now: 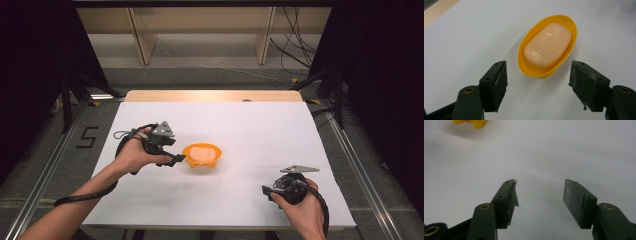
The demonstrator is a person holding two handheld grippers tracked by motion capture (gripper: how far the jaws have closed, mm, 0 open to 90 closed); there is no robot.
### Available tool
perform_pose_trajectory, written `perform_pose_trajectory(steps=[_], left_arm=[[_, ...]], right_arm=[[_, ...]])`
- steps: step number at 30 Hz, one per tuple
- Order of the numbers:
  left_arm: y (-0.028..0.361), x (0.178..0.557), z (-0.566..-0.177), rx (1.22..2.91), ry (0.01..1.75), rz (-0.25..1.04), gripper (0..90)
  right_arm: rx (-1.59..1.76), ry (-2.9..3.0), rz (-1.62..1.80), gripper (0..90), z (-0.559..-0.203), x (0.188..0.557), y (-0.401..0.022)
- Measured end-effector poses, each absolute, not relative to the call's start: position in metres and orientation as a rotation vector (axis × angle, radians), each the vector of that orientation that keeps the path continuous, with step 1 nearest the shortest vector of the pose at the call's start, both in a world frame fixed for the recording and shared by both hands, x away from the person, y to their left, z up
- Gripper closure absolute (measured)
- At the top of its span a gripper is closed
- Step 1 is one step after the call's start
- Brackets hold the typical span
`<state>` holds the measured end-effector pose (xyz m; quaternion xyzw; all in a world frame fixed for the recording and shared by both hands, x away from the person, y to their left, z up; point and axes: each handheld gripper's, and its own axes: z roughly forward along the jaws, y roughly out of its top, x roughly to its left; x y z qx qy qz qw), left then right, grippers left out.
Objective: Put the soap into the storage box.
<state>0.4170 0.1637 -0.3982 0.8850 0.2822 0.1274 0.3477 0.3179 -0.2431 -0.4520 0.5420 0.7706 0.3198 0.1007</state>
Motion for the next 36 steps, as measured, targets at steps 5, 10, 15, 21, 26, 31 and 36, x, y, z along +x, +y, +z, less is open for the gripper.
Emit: perform_pose_trajectory(steps=[5,10,15,21,26,31,36], left_arm=[[0.181,0.404,-0.403,2.274,0.789,0.315,30.2],[0.196,0.389,-0.413,2.265,0.828,0.306,30.1],[0.210,0.375,-0.423,2.260,0.857,0.292,30.1],[0.225,0.365,-0.435,2.249,0.912,0.283,30.5],[0.235,0.358,-0.443,2.250,0.940,0.274,30.4],[0.242,0.352,-0.451,2.244,0.975,0.270,30.4],[0.251,0.343,-0.464,2.236,1.031,0.270,30.3]], right_arm=[[1.576,2.272,0.899,44.0,-0.453,0.319,-0.244],[1.583,2.275,0.895,44.1,-0.454,0.319,-0.244],[1.577,2.279,0.899,44.1,-0.454,0.319,-0.243],[1.587,2.283,0.885,44.1,-0.454,0.319,-0.242],[1.574,2.295,0.933,44.1,-0.455,0.319,-0.242],[1.595,2.291,0.895,44.1,-0.454,0.318,-0.241],[1.564,2.286,0.897,44.1,-0.456,0.319,-0.241]])
